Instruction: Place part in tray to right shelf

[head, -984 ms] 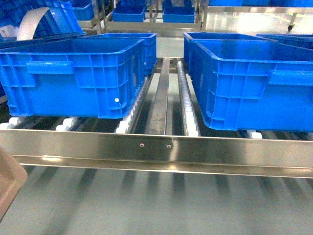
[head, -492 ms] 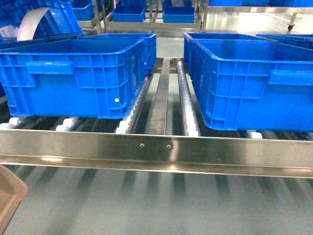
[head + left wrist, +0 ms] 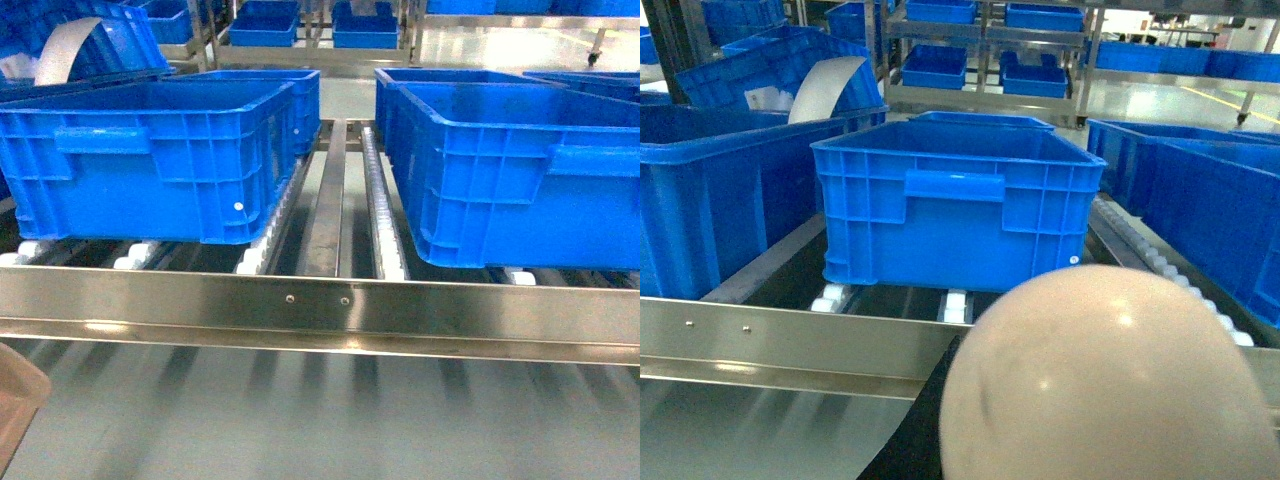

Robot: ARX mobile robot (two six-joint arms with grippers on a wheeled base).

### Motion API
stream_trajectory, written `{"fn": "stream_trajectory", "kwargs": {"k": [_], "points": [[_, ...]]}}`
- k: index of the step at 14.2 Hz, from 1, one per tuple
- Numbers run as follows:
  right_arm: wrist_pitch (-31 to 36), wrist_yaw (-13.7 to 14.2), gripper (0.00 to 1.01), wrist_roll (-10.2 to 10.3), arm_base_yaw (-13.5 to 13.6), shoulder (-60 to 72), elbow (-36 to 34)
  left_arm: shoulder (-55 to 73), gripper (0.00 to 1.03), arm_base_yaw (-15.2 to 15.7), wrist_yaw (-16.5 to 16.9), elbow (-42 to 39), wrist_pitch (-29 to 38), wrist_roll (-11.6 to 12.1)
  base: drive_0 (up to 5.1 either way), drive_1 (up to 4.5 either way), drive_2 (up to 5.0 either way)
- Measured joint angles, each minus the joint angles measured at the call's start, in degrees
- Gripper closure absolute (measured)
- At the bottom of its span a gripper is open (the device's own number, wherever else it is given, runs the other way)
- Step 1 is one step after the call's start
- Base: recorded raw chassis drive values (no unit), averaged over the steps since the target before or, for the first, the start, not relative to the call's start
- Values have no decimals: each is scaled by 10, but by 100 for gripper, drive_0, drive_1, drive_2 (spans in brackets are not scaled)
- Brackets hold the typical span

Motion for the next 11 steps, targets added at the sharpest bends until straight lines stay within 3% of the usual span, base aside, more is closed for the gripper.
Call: {"fn": "stream_trajectory", "kwargs": {"k": [4,5,7,11], "points": [[-11,0,99,0,0,-1,0,-39,89,0,0,0,-40,0,0,0,0],[-11,0,99,0,0,-1,0,-95,89,0,1,0,-120,1,0,0,0],[-11,0,99,0,0,-1,0,-131,89,0,0,0,-147,0,0,0,0],[-10,0,99,0,0,-1,0,-131,89,0,0,0,-140,0,0,0,0]]}}
